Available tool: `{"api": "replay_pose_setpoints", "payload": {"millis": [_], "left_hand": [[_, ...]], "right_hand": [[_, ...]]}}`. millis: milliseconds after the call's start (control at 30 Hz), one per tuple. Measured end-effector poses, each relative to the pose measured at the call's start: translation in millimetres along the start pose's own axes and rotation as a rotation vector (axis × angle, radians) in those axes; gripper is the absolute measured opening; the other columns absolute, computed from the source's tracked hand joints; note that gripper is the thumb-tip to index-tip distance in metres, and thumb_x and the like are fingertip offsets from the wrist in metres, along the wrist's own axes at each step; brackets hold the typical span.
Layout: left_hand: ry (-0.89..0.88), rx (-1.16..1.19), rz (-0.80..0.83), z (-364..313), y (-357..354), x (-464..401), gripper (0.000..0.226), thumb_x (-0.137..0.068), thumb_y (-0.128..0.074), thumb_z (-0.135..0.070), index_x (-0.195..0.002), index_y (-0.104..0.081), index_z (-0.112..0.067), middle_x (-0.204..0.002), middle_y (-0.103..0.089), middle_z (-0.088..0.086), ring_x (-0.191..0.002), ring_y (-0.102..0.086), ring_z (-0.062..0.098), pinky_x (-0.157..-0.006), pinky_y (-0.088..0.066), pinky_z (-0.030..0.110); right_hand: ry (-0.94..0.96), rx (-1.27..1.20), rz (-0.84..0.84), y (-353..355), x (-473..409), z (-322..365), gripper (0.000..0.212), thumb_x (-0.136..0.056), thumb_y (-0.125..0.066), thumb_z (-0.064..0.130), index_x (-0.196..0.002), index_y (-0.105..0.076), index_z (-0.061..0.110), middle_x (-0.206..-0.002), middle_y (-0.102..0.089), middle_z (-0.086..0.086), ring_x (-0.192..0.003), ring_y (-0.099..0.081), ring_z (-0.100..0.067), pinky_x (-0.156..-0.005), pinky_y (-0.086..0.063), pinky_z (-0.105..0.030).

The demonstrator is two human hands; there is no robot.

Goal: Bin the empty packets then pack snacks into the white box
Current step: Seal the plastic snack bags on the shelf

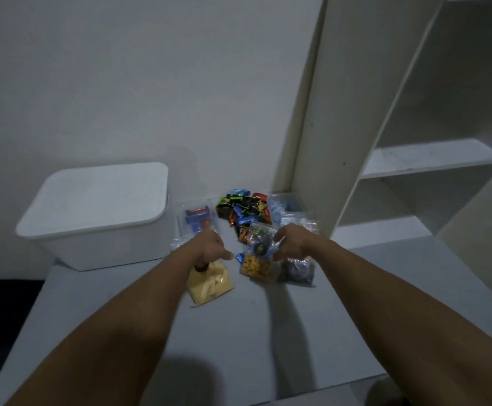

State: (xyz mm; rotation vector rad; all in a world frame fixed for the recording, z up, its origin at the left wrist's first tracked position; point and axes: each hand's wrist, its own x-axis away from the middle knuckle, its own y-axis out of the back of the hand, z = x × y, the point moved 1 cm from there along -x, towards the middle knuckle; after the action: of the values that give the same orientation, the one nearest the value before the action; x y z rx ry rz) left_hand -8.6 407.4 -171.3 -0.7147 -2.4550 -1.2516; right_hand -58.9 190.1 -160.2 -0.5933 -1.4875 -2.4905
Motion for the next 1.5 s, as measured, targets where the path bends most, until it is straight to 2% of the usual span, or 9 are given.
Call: {"api": "replay_pose_setpoints", "payload": {"millis": [67,233,433,667,767,900,1133,1267,1500], "left_hand": [[0.034,0.010,-0.137,14.2,2.6,-2.1,0.027,-0.080,-0.073,-0.022,-0.064,-0.054,-0.012,-0.072,-0.052,0.007,-0.068,-0.052,0.021,-0.068,-0.039,0.030],[0.208,0.099,-0.378,53.5,9.3,-5.4,0.020,-0.077,-0.070,-0.016,-0.090,-0.066,-0.002,-0.093,-0.063,0.014,-0.093,-0.063,0.030,-0.069,-0.040,0.026],[0.381,0.300,-0.404,86.6,11.6,-20.1,0.034,-0.073,-0.073,-0.013,-0.099,-0.064,0.006,-0.102,-0.066,0.023,-0.095,-0.063,0.036,-0.070,-0.047,0.034],[0.488,0.630,-0.354,101.0,-0.2,-44.3,0.062,-0.078,-0.071,-0.005,-0.131,-0.041,0.003,-0.123,-0.051,0.020,-0.093,-0.051,0.025,-0.063,-0.042,0.030],[0.456,0.684,-0.397,105.8,-1.6,-47.3,0.034,-0.076,-0.070,-0.003,-0.106,-0.055,0.001,-0.101,-0.052,0.015,-0.075,-0.049,0.017,-0.059,-0.038,0.026],[0.370,0.719,-0.482,108.8,5.2,-46.1,0.008,-0.074,-0.065,0.001,-0.078,-0.057,-0.001,-0.082,-0.052,0.017,-0.071,-0.051,0.025,-0.060,-0.040,0.030],[0.185,0.808,-0.545,106.2,19.0,-40.8,0.011,-0.087,-0.060,-0.001,-0.093,-0.070,0.002,-0.069,-0.061,0.013,-0.059,-0.056,0.020,-0.056,-0.046,0.028],[0.101,0.773,-0.590,110.6,23.9,-31.2,0.015,-0.088,-0.064,-0.008,-0.097,-0.072,0.001,-0.069,-0.066,0.006,-0.053,-0.061,0.008,-0.055,-0.051,0.023],[0.012,0.672,-0.539,113.7,27.7,-14.6,0.021,-0.087,-0.067,-0.012,-0.104,-0.073,-0.002,-0.086,-0.072,0.013,-0.067,-0.062,0.015,-0.073,-0.052,0.032]], "right_hand": [[0.024,0.016,0.013,-6.0,-12.0,8.2,0.043,-0.075,-0.078,0.030,-0.112,-0.069,0.011,-0.111,-0.068,-0.010,-0.097,-0.063,-0.024,-0.082,-0.053,-0.033],[0.090,0.003,0.060,-24.4,-46.0,30.2,0.049,-0.079,-0.075,0.029,-0.121,-0.061,0.010,-0.115,-0.062,-0.008,-0.100,-0.059,-0.023,-0.078,-0.048,-0.028],[0.121,-0.063,0.152,-45.4,-87.1,55.2,0.059,-0.085,-0.068,0.024,-0.137,-0.047,0.006,-0.135,-0.056,-0.014,-0.120,-0.055,-0.028,-0.101,-0.047,-0.038],[0.137,-0.163,0.207,-75.3,-116.0,66.6,0.055,-0.087,-0.066,0.017,-0.135,-0.041,0.005,-0.126,-0.055,-0.014,-0.109,-0.058,-0.027,-0.083,-0.051,-0.032],[0.092,-0.301,0.248,-84.3,-121.0,66.0,0.032,-0.086,-0.066,0.013,-0.114,-0.051,0.009,-0.104,-0.057,-0.006,-0.080,-0.058,-0.015,-0.060,-0.047,-0.023],[0.022,-0.495,0.197,-86.4,-124.7,65.6,0.020,-0.091,-0.062,0.017,-0.109,-0.057,0.007,-0.092,-0.063,-0.008,-0.074,-0.063,-0.016,-0.055,-0.048,-0.022],[0.107,-0.581,-0.101,-74.5,-116.7,66.7,0.020,-0.097,-0.053,0.024,-0.103,-0.066,0.011,-0.092,-0.070,-0.010,-0.080,-0.070,-0.029,-0.076,-0.059,-0.046],[0.161,-0.574,-0.197,-67.2,-99.9,71.1,0.018,-0.094,-0.059,0.020,-0.104,-0.068,0.009,-0.084,-0.070,-0.003,-0.076,-0.069,-0.020,-0.072,-0.056,-0.034],[0.267,-0.480,-0.217,-67.6,-82.7,88.7,0.021,-0.095,-0.057,0.016,-0.110,-0.070,0.011,-0.093,-0.073,-0.004,-0.080,-0.070,-0.015,-0.077,-0.058,-0.035]]}}
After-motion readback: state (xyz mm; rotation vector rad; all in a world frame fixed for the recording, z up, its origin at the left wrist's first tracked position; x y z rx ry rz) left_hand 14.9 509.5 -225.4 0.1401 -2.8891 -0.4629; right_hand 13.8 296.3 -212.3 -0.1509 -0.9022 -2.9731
